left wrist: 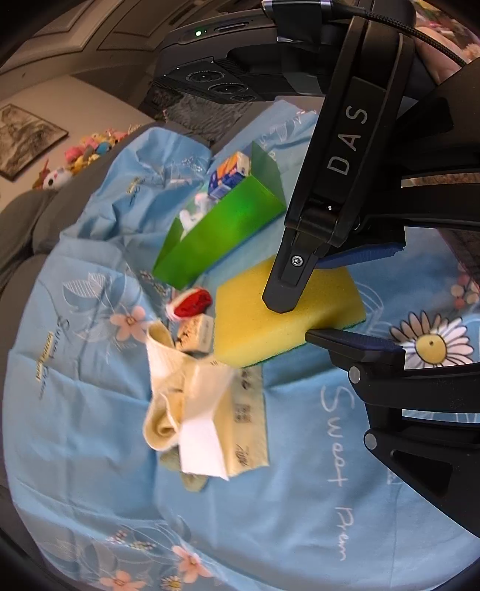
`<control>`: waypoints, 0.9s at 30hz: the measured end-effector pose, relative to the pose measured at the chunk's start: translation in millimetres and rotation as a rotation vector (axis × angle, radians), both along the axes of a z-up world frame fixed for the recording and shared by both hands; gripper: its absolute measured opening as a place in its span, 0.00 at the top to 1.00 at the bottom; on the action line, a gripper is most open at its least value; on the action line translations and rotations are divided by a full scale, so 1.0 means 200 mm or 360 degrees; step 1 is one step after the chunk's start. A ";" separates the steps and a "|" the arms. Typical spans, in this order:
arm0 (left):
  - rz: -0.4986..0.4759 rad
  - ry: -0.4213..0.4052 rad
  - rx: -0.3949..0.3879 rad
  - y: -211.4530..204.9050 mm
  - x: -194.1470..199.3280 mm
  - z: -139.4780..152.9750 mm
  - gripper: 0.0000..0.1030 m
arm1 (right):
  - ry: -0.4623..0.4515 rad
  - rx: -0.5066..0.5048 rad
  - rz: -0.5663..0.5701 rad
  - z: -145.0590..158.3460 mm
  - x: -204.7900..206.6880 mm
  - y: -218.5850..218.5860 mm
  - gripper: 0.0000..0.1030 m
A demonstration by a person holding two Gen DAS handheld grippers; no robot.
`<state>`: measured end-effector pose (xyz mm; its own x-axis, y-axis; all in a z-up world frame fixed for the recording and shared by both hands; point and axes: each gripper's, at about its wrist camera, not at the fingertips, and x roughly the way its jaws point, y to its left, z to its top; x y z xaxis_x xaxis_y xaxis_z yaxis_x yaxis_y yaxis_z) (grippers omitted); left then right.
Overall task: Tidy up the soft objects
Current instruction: 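Carry the sponge with the right tool and drop it into the green box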
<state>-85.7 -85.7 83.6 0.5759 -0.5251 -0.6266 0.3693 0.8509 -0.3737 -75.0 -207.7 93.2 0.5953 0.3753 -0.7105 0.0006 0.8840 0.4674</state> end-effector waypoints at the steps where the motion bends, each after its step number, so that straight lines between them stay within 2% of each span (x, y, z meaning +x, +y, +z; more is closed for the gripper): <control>1: -0.0008 -0.0012 0.0000 -0.01 0.00 0.01 0.67 | -0.0008 0.0000 -0.0012 0.01 0.00 -0.01 0.56; 10: -0.0097 -0.0103 0.0039 -0.17 0.05 0.09 0.67 | -0.0067 -0.0044 -0.0143 0.09 -0.03 -0.11 0.56; 15: -0.0197 -0.0231 0.0033 -0.32 0.16 0.27 0.67 | -0.0178 -0.0005 -0.0259 0.26 0.02 -0.28 0.56; 20: -0.0315 -0.0330 -0.0043 -0.52 0.33 0.43 0.67 | -0.0305 -0.0063 -0.0368 0.46 0.12 -0.48 0.56; 24: -0.0385 -0.0316 -0.0109 -0.67 0.47 0.47 0.67 | -0.0346 -0.0106 -0.0439 0.54 0.20 -0.65 0.56; 27: -0.0407 -0.0286 -0.0117 -0.77 0.58 0.45 0.67 | -0.0343 -0.0141 -0.0468 0.55 0.29 -0.75 0.56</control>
<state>30.7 -240.3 174.4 0.5174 -0.7072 -0.4819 0.6332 0.6951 -0.3403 -16.1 -358.5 202.7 0.8080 0.1085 -0.5791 0.1705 0.8978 0.4060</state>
